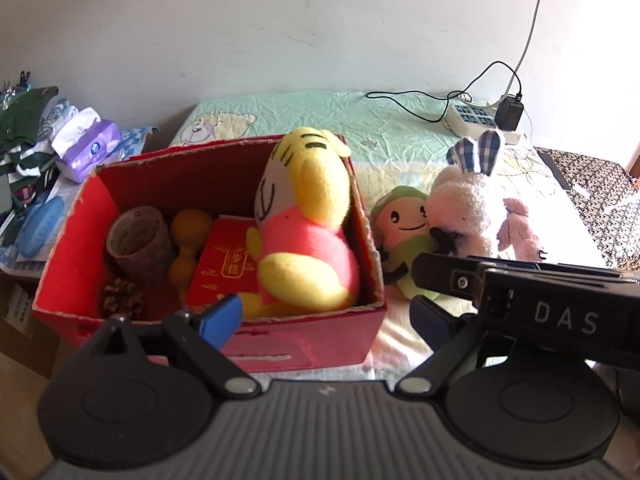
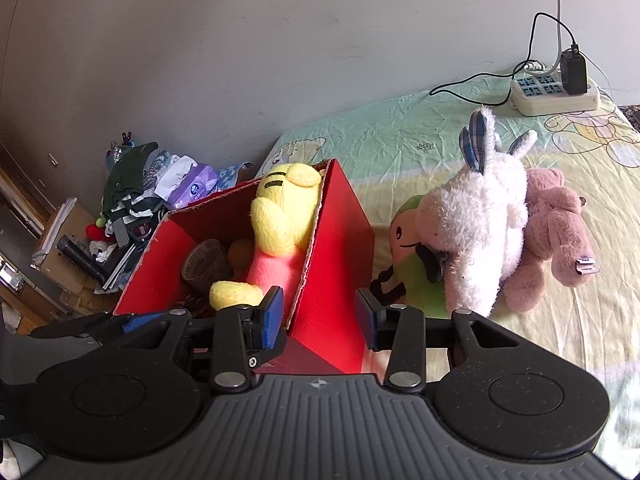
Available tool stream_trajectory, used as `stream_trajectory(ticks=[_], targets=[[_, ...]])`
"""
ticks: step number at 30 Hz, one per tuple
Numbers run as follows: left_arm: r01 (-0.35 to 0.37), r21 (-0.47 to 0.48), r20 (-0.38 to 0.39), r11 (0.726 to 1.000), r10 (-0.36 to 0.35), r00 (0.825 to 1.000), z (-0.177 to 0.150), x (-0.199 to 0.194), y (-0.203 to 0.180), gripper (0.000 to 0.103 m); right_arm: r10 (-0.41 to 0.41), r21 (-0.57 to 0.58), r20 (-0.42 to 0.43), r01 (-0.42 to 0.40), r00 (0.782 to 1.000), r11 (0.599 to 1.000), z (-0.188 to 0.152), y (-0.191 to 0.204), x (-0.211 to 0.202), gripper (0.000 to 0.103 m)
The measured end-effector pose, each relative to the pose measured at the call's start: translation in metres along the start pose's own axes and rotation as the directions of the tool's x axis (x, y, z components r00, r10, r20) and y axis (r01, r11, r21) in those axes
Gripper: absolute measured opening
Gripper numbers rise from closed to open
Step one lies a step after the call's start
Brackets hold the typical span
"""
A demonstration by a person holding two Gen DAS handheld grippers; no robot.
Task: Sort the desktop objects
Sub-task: 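Withdraw the right gripper up and out of the red box, then move the right gripper to the pink bear plush and grasp it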
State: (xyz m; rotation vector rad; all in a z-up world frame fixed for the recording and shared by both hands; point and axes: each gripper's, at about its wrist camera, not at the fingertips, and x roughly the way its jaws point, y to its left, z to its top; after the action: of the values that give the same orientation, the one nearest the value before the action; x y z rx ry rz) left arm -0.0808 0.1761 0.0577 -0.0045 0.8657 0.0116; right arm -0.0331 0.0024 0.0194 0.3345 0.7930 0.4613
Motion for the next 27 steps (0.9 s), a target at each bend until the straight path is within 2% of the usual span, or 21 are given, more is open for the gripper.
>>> stream_trajectory(ticks=[8,27], targets=[[-0.003,0.011,-0.002,1.000,0.003,1.000,-0.003,-0.004,-0.030,0.092,0.019,0.000,-0.001,-0.019,1.000,1.000,-0.001,-0.020,-0.017,0.044],[0.010,0.055,-0.100,0.998,-0.005,0.995,-0.011,0.024,-0.101,0.094,-0.025,0.088,-0.023,0.027,0.999,0.996,-0.012,-0.085,-0.046,0.045]])
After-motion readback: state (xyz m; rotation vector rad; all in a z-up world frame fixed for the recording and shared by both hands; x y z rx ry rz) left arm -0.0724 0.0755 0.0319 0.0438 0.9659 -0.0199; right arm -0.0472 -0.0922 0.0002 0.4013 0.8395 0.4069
